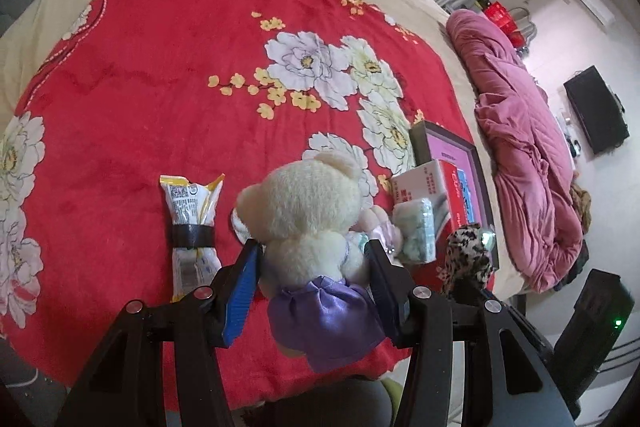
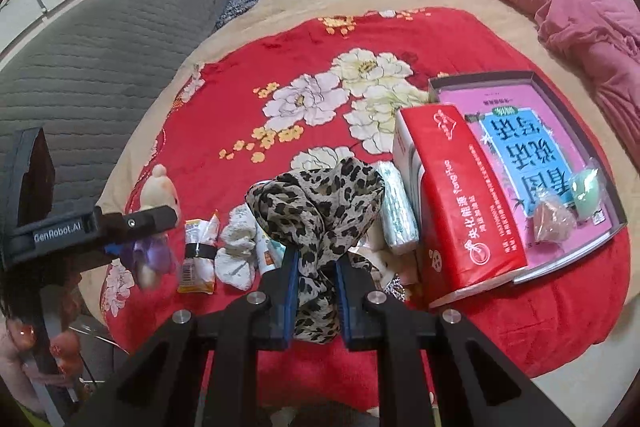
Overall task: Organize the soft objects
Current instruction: 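Grasp the teddy bear with left tool while right tool grasps leopard scrunchie, then carry the teddy bear and leopard scrunchie over the pink book box, then lower both items into the box and open both tools, then lift both open tools away from the box toward the remaining items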
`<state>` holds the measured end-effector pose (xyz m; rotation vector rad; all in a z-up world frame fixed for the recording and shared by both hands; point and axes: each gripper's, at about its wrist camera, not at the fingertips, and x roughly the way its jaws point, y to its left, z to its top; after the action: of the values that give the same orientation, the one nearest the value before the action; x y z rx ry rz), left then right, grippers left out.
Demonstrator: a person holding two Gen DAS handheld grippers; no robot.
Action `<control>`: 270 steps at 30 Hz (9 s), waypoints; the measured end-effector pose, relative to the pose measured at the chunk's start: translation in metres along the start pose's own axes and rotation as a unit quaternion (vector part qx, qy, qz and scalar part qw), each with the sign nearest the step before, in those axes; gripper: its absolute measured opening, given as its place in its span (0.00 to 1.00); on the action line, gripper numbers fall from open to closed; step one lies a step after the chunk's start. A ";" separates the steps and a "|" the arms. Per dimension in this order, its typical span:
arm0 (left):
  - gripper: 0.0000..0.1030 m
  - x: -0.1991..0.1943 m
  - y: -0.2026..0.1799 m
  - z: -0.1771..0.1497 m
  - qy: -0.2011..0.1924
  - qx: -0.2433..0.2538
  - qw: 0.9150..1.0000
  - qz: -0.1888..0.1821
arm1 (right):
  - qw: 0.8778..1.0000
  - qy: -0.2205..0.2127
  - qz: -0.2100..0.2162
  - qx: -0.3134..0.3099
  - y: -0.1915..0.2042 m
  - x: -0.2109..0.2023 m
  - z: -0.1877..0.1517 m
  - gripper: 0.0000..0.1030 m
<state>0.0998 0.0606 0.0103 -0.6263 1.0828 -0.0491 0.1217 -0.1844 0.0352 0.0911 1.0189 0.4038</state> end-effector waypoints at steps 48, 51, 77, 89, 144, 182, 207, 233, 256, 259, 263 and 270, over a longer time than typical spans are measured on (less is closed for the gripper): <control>0.53 0.031 -0.244 -0.055 0.016 0.184 0.982 -0.044 | 0.987 -0.129 -0.063 0.077 -0.153 -0.156 0.029 0.16; 0.53 0.038 -0.257 -0.052 0.023 0.195 0.980 -0.042 | 0.986 -0.130 -0.067 0.085 -0.163 -0.158 0.034 0.16; 0.53 0.150 -0.326 -0.033 0.091 0.247 0.964 -0.026 | 0.974 -0.115 -0.104 0.164 -0.248 -0.134 0.052 0.16; 0.53 0.206 -0.322 -0.030 0.119 0.248 0.961 0.015 | 0.968 -0.087 -0.101 0.212 -0.285 -0.094 0.044 0.16; 0.57 0.266 -0.326 -0.034 0.156 0.288 0.941 0.083 | 0.970 -0.005 -0.120 0.212 -0.313 -0.027 0.014 0.49; 0.75 0.192 -0.329 -0.029 0.102 0.283 0.953 0.041 | 0.968 -0.035 -0.127 0.211 -0.290 -0.063 0.019 0.57; 0.76 0.114 -0.286 -0.036 0.057 0.249 0.966 0.032 | 0.969 -0.059 -0.166 0.172 -0.237 -0.090 0.022 0.65; 0.76 -0.001 -0.195 0.000 -0.033 0.181 0.982 0.045 | 0.978 -0.106 -0.139 0.114 -0.158 -0.132 0.048 0.70; 0.76 -0.074 -0.100 0.008 -0.087 0.112 0.988 0.065 | 0.989 -0.109 -0.102 0.023 -0.061 -0.125 0.056 0.70; 0.76 -0.077 -0.088 0.009 -0.086 0.106 0.988 0.075 | 0.990 -0.104 -0.098 0.012 -0.050 -0.120 0.055 0.70; 0.76 -0.078 -0.071 0.009 -0.085 0.095 0.988 0.083 | 0.991 -0.095 -0.090 -0.002 -0.037 -0.110 0.053 0.70; 0.76 -0.070 -0.044 0.004 -0.070 0.077 0.990 0.091 | 0.994 -0.072 -0.083 -0.022 -0.017 -0.088 0.045 0.70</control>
<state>0.0802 0.0492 0.0904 -0.3849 0.9854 0.0675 0.1247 -0.2278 0.1254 -0.0052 0.8679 0.2635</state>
